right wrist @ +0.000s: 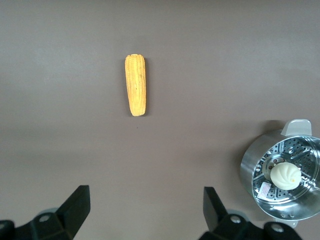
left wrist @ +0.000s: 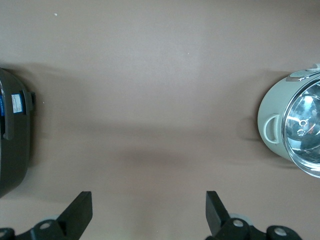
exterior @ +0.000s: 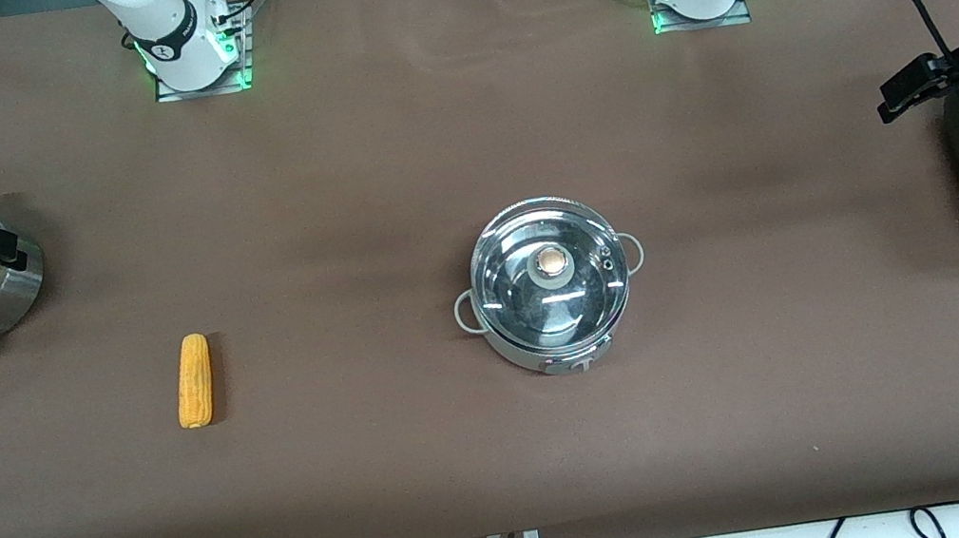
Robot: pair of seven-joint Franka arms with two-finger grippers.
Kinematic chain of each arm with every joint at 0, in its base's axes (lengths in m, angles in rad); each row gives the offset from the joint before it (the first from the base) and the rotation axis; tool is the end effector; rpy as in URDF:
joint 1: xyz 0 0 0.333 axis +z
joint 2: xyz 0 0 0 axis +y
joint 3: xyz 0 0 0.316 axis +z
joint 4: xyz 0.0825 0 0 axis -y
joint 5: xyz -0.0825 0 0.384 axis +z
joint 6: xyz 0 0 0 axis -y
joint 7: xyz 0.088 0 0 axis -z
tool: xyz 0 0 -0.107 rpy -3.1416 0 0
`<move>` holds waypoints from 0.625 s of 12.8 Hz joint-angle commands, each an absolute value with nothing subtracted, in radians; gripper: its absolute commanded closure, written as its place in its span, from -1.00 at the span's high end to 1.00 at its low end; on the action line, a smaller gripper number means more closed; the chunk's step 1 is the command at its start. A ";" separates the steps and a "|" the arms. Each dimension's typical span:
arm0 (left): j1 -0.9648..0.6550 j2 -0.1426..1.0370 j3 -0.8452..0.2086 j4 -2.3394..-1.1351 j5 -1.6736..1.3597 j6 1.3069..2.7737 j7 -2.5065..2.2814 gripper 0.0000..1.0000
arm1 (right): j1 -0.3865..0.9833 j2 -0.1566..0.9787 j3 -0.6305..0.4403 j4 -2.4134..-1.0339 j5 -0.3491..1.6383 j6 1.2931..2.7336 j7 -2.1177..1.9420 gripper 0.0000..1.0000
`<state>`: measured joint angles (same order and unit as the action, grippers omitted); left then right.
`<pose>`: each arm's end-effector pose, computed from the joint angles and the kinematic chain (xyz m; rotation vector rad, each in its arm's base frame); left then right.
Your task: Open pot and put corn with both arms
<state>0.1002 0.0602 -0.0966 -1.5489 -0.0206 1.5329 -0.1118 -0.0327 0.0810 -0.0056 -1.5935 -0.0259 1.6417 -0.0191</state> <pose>0.5678 0.0014 0.5980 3.1118 0.1797 -0.1204 0.5822 -0.0248 0.5738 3.1157 -0.0264 -0.0523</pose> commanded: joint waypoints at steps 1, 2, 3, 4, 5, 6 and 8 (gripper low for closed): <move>0.106 0.061 -0.098 -1.540 -0.029 1.522 -0.095 1.00 | -0.037 0.086 -0.006 -1.572 -0.026 1.628 -0.032 1.00; 0.106 0.061 -0.098 -1.540 -0.029 1.522 -0.095 1.00 | -0.037 0.086 -0.006 -1.572 -0.026 1.628 -0.032 1.00; 0.106 0.061 -0.098 -1.540 -0.029 1.522 -0.095 1.00 | -0.037 0.084 -0.006 -1.572 -0.025 1.628 -0.031 1.00; 0.106 0.066 -0.098 -1.540 -0.029 1.522 -0.100 1.00 | -0.038 0.086 -0.006 -1.572 -0.025 1.628 -0.028 1.00; 0.104 0.072 -0.098 -1.537 -0.029 1.522 -0.094 1.00 | -0.040 0.087 -0.009 -1.572 -0.025 1.629 -0.026 1.00; 0.100 0.090 -0.098 -1.531 -0.026 1.523 -0.095 1.00 | -0.041 0.101 -0.014 -1.572 -0.017 1.637 -0.020 1.00; 0.103 0.095 -0.098 -1.534 -0.031 1.523 -0.094 1.00 | -0.063 0.127 -0.015 -1.568 0.008 1.641 -0.035 1.00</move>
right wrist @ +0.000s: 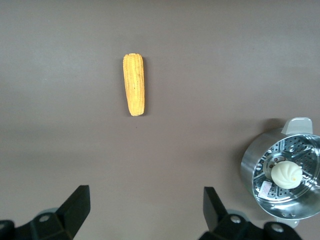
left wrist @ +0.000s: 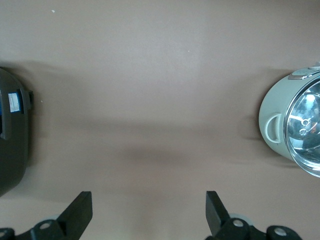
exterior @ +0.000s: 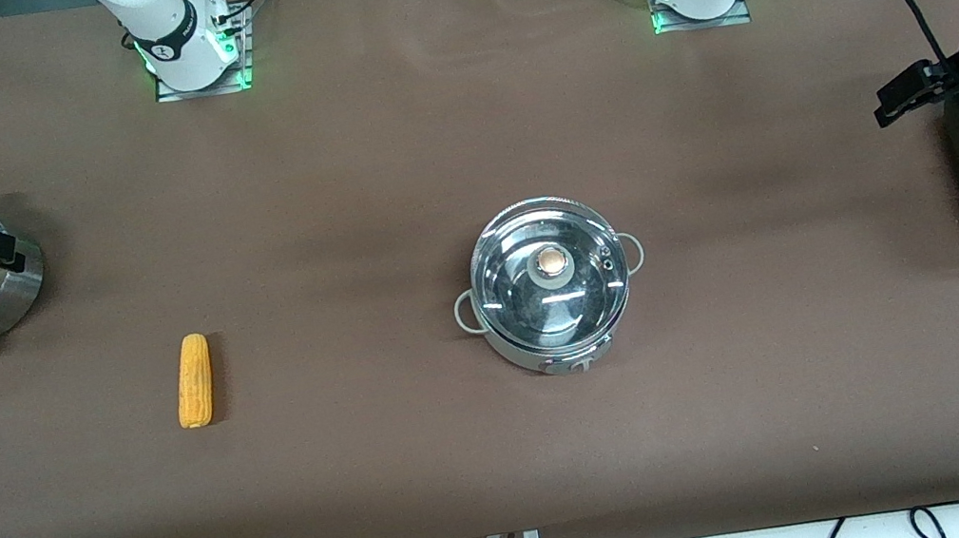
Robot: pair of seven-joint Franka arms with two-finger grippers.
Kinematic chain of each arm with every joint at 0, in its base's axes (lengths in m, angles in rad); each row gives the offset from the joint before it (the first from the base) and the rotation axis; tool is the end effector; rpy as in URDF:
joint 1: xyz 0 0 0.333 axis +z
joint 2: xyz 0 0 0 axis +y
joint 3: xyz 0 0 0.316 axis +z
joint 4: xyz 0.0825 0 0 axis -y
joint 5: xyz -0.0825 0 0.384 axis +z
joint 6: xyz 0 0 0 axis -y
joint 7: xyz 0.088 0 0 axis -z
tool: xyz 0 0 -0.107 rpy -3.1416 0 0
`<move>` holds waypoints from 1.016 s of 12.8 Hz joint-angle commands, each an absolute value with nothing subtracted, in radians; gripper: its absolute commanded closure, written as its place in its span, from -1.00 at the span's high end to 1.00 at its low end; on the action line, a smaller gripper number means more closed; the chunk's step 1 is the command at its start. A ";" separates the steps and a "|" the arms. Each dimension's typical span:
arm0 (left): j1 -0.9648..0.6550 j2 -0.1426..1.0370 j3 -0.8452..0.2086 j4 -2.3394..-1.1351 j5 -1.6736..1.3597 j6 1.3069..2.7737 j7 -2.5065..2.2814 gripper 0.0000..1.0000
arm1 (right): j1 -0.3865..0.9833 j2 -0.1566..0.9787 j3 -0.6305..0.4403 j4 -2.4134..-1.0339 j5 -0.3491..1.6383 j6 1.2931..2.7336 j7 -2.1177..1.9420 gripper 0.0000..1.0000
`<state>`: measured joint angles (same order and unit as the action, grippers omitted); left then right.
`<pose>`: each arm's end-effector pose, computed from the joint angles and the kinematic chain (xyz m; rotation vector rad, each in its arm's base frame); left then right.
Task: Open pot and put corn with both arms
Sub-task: 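Reach the right gripper to the corn while the left gripper reaches the lid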
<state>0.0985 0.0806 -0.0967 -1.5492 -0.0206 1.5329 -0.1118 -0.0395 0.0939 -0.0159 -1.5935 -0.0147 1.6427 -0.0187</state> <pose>0.5730 0.0009 0.5863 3.1098 0.1771 -0.1527 0.5849 -0.0335 0.5663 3.1258 -0.0551 -0.0708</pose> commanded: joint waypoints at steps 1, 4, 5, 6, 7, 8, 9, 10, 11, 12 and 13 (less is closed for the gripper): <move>0.095 0.101 -0.098 -1.532 -0.028 1.523 -0.095 1.00 | -0.063 0.136 -0.015 -1.569 0.008 1.641 -0.037 1.00; 0.095 0.132 -0.100 -1.528 -0.029 1.523 -0.092 1.00 | -0.061 0.188 -0.014 -1.569 0.008 1.704 -0.040 1.00; 0.097 0.130 -0.100 -1.528 -0.031 1.522 -0.091 1.00 | -0.060 0.213 -0.012 -1.569 0.009 1.732 -0.038 1.00; 0.097 0.129 -0.100 -1.529 -0.055 1.520 -0.092 1.00 | -0.058 0.239 -0.009 -1.569 0.014 1.759 -0.037 1.00; 0.094 0.132 -0.100 -1.529 -0.090 1.522 -0.101 1.00 | -0.055 0.268 -0.006 -1.569 0.014 1.793 -0.037 1.00; 0.083 0.135 -0.104 -1.529 -0.103 1.522 -0.103 1.00 | -0.054 0.300 -0.005 -1.569 0.014 1.833 -0.037 1.00; 0.056 0.149 -0.112 -1.528 -0.107 1.528 -0.106 1.00 | -0.051 0.336 -0.003 -1.572 0.015 1.870 -0.037 1.00; 0.031 0.162 -0.112 -1.526 -0.132 1.543 -0.116 1.00 | -0.034 0.372 -0.003 -1.572 0.014 1.902 -0.037 1.00; 0.005 0.172 -0.112 -1.526 -0.153 1.554 -0.165 1.00 | -0.022 0.405 -0.003 -1.572 0.012 1.934 -0.035 1.00; -0.027 0.189 -0.115 -1.525 -0.153 1.560 -0.243 1.00 | -0.014 0.429 -0.003 -1.574 0.012 1.962 -0.035 1.00; -0.079 0.207 -0.114 -1.522 -0.153 1.565 -0.309 1.00 | -0.014 0.454 -0.003 -1.575 0.012 1.986 -0.034 1.00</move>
